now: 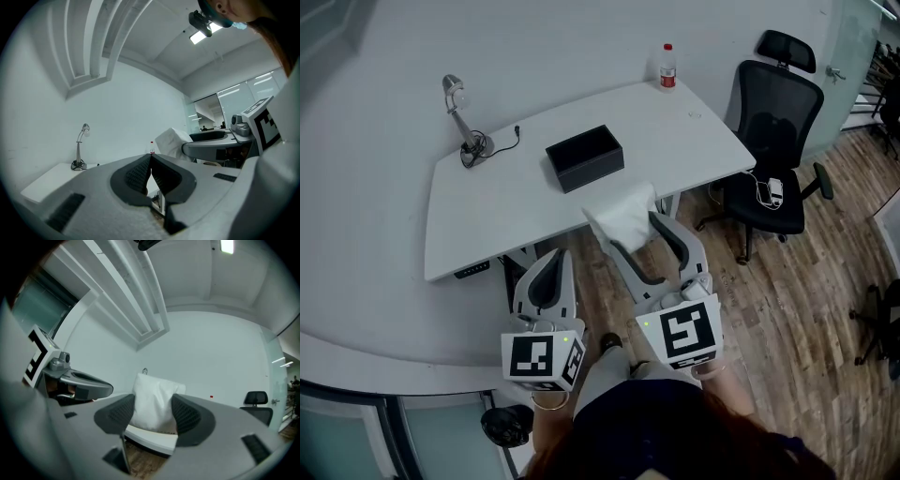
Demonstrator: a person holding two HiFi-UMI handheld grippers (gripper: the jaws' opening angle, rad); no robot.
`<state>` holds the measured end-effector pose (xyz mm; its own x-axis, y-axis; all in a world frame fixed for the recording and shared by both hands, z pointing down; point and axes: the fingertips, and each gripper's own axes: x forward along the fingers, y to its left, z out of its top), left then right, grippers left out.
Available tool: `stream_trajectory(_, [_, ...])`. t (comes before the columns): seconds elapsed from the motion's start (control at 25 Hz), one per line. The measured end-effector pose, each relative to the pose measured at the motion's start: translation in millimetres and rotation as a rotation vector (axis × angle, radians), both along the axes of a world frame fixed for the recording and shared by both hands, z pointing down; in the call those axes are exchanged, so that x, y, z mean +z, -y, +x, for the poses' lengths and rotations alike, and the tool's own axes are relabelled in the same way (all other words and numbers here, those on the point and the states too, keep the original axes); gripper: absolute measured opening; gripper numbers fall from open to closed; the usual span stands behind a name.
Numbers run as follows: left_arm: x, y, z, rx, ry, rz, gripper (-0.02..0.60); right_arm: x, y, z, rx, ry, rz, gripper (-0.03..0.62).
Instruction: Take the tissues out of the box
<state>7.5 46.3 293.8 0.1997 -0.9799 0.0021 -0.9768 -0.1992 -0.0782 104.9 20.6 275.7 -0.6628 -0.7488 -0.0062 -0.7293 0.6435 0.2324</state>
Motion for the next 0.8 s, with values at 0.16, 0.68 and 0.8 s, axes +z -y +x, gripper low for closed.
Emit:
stream_trajectory(0.16, [0, -1, 6, 0.001, 0.002, -0.001, 0.025, -1, -1, 5, -0.005, -0.001, 0.005, 0.267])
stream_trajectory(0.68, [-3, 7, 14, 0.005, 0.017, 0.001, 0.025, -1, 7, 11, -0.007, 0.026, 0.014, 0.267])
stream_trajectory(0.8, [-3, 10, 14, 0.006, 0.018, -0.001, 0.025, 0, 9, 10, -0.009, 0.015, 0.004, 0.267])
